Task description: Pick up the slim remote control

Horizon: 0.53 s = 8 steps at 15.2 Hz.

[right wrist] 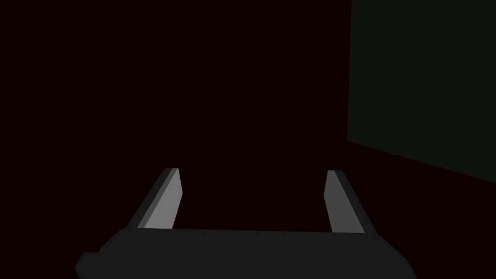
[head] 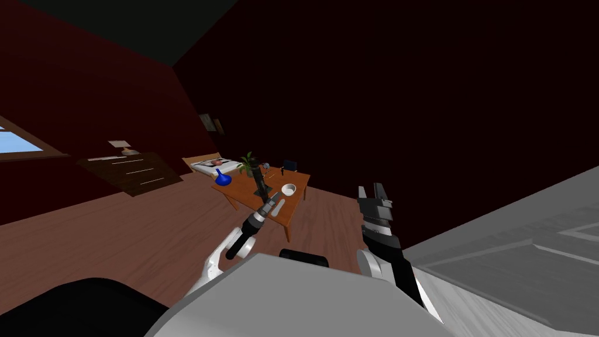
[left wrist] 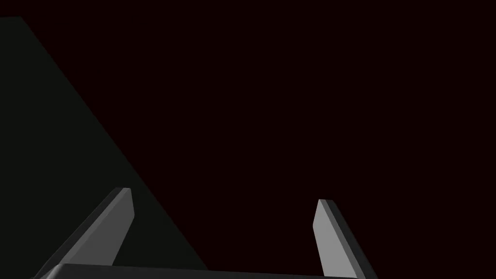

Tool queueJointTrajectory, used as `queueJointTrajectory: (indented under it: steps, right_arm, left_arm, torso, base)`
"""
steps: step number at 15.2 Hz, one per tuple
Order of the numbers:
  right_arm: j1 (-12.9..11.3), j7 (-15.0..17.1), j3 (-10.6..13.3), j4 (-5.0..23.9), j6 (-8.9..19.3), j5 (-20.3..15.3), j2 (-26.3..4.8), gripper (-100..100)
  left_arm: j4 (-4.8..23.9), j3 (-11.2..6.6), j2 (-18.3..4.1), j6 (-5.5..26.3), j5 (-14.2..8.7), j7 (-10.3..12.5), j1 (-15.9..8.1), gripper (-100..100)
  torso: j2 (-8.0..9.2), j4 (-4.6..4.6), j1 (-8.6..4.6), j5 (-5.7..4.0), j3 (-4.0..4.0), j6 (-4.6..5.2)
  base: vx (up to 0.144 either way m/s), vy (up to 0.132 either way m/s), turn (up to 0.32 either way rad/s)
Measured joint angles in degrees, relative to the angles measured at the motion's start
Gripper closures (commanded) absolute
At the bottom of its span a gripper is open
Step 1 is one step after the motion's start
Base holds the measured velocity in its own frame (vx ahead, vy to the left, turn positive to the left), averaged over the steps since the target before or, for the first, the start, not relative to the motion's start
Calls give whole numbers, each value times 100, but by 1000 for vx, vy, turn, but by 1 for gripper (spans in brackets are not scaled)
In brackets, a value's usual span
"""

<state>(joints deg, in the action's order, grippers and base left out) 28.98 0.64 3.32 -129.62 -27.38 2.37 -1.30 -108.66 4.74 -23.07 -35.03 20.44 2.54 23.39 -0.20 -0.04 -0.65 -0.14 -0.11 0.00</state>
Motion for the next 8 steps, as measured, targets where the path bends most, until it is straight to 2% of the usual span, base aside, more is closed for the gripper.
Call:
queueJointTrajectory:
  steps: [4,8]
  right_arm:
    - [0,0,0,0,0,0,0,0]
    - [0,0,-1,0,0,0,-1,0]
  left_arm:
    - [517,136,-390,-71,420,43,-198,-100]
    - [988,210,-711,-153,734,104,-347,-100]
  torso:
    - [-10,-2,-4,-1,-6,0]
    - [-8,-2,26,5,-4,0]
  base:
    - [57,-156,56]
    - [51,-93,35]
